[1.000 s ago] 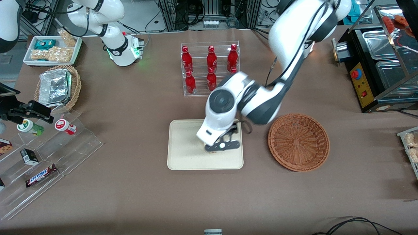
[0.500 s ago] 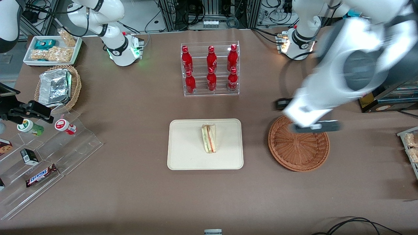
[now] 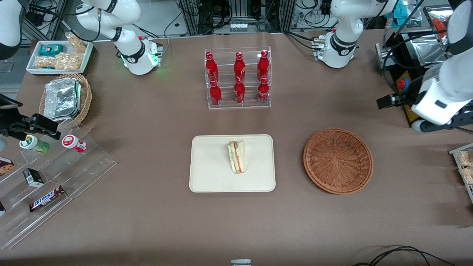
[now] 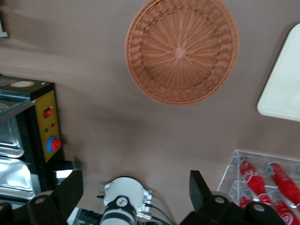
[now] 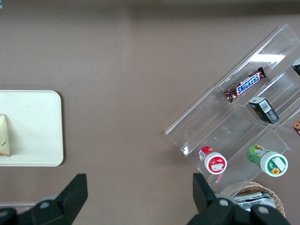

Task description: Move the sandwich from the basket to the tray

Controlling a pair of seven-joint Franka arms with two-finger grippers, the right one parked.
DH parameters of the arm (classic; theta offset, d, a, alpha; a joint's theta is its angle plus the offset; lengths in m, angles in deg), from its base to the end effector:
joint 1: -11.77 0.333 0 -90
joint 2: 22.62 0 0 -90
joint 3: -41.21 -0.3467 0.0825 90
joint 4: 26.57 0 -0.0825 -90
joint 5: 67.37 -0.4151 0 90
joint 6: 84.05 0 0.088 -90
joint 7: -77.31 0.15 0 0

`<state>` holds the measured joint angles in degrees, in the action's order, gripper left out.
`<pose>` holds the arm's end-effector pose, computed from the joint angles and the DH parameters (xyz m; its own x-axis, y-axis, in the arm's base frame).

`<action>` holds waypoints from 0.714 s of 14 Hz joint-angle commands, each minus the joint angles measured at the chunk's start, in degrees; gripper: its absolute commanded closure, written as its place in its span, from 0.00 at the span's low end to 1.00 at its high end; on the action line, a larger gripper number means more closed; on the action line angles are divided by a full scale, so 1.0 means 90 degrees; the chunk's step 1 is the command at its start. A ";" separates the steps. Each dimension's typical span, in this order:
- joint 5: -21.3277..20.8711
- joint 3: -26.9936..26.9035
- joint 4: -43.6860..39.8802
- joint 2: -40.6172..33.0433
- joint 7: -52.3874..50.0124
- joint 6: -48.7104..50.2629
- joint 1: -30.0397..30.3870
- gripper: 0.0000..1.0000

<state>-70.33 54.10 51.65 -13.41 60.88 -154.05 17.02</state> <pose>0.5833 -0.0582 0.5957 0.9454 0.1680 -0.2792 0.1457 -0.9844 -0.0989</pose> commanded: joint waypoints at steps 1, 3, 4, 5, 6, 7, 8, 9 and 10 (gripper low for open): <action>-0.0003 0.0053 0.0557 -0.0486 0.0361 -0.0132 0.0198 0.00; 0.0016 0.0053 0.0586 -0.0652 0.0381 -0.0063 0.0306 0.00; -0.0003 0.0053 0.0625 -0.0710 0.0390 -0.0054 0.0316 0.00; 0.0026 0.0043 0.0741 -0.0827 0.0410 -0.0092 0.0325 0.00; -0.0003 0.0043 0.0781 -0.0896 0.0555 -0.0083 0.0316 0.00; -0.0003 0.0043 0.0791 -0.0945 0.0808 -0.0064 0.0325 0.00; -0.0003 0.0043 0.0791 -0.1003 0.1004 -0.0063 0.0325 0.00; -0.0003 0.0043 0.0791 -0.1014 0.1064 -0.0063 0.0325 0.00; -0.0003 0.0043 0.0791 -0.1023 0.1064 -0.0063 0.0325 0.00</action>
<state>-70.32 54.10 56.69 -20.42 68.34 -154.04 18.97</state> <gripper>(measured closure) 0.000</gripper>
